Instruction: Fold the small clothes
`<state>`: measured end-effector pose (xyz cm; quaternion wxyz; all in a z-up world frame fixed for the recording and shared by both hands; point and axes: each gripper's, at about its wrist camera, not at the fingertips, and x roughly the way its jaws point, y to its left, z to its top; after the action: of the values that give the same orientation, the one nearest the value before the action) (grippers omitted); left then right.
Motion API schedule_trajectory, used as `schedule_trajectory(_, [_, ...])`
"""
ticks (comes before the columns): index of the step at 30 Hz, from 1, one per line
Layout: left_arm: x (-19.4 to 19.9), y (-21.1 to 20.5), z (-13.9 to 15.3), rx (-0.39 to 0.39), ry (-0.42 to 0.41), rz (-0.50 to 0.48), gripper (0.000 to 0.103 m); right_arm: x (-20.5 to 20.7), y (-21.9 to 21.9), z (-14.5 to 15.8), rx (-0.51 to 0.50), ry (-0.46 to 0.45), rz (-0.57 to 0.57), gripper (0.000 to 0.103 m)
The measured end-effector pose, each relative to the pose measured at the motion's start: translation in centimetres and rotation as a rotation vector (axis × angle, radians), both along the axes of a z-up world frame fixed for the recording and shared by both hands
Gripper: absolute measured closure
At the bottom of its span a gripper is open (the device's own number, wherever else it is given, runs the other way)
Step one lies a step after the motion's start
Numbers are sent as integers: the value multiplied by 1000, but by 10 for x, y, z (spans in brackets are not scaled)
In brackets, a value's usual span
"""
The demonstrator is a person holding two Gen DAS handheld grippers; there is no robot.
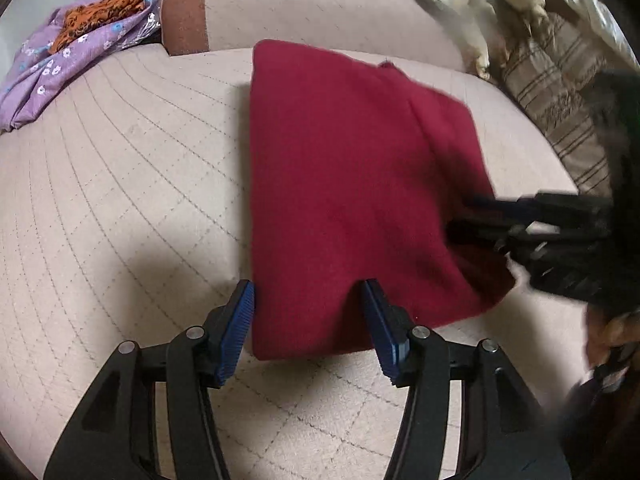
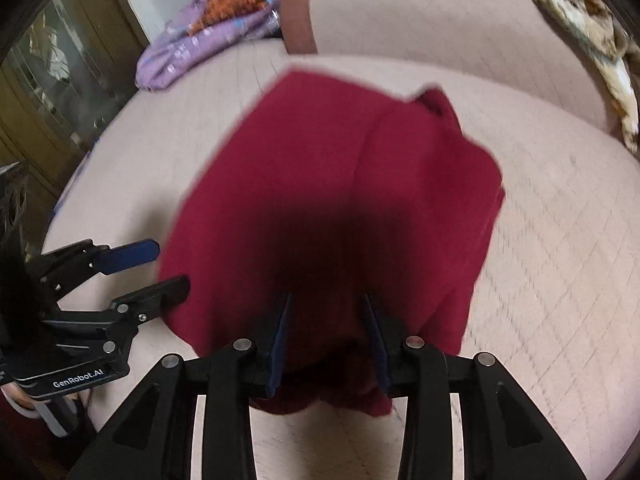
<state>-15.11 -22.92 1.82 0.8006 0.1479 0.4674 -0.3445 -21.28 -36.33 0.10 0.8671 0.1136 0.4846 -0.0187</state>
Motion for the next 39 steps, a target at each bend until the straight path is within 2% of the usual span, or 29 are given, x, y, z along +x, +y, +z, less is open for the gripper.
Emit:
schedule_trajectory(4, [2, 5, 13, -30, -1, 29, 48, -3, -9, 14, 60, -7, -3, 66])
schedule_trajectory(5, [4, 6, 17, -45, -12, 37, 48, -3, -12, 20, 75, -20, -10, 63])
schedule_trajectory(6, [6, 6, 23, -59, -33, 45, 48, -1, -19, 30, 82, -55, -31, 60])
schedule_trajectory(8, [9, 4, 30, -71, -67, 55, 48, 3, -32, 44, 73, -131, -97, 43])
schedule_trajectory(10, [15, -2, 28, -69, -49, 54, 48, 13, -46, 50, 60, -193, -174, 38])
schedule_trajectory(12, [19, -7, 22, -58, -31, 53, 48, 32, -61, 45, 32, -193, -237, 38])
schedule_trajectory(14, [18, -11, 19, -50, -34, 44, 48, 50, -75, 33, 16, -148, -281, 38])
schedule_trajectory(15, [17, -14, 17, -47, -36, 34, 48, 57, -80, 25, 31, -127, -284, 39])
schedule_trajectory(16, [15, -16, 15, -43, -39, 26, 48, 63, -82, 19, 42, -107, -276, 55])
schedule_trajectory(17, [15, -19, 14, -41, -42, 20, 46, 68, -81, 13, 36, -84, -264, 85])
schedule_trajectory(18, [14, -22, 11, -38, -45, 15, 42, 74, -77, 6, -12, -59, -242, 91])
schedule_trajectory(22, [14, -29, 4, -23, -53, 14, 34, 85, -71, -11, -188, -39, -231, 91])
schedule_trajectory(25, [16, -26, 4, -23, -37, 19, 33, 85, -75, -11, -141, -41, -266, 89])
schedule_trajectory(26, [16, -25, 4, -23, -33, 19, 33, 82, -75, -6, -130, -48, -270, 84])
schedule_trajectory(29, [15, -21, 3, -20, -28, 18, 33, 63, -67, 13, -81, -65, -267, 81])
schedule_trajectory(30, [13, -20, 3, -21, -29, 19, 33, 53, -61, 21, -64, -84, -244, 78])
schedule_trajectory(31, [12, -20, 3, -20, -31, 20, 33, 42, -54, 29, -61, -105, -219, 70])
schedule_trajectory(32, [11, -20, 3, -18, -31, 20, 33, 30, -42, 35, -65, -119, -183, 69])
schedule_trajectory(36, [9, -18, 3, -11, -32, 31, 32, 1, -4, 31, -91, -81, -42, 71])
schedule_trajectory(39, [7, -19, 2, 2, -36, 30, 31, -9, 17, 8, -163, -6, 45, 77])
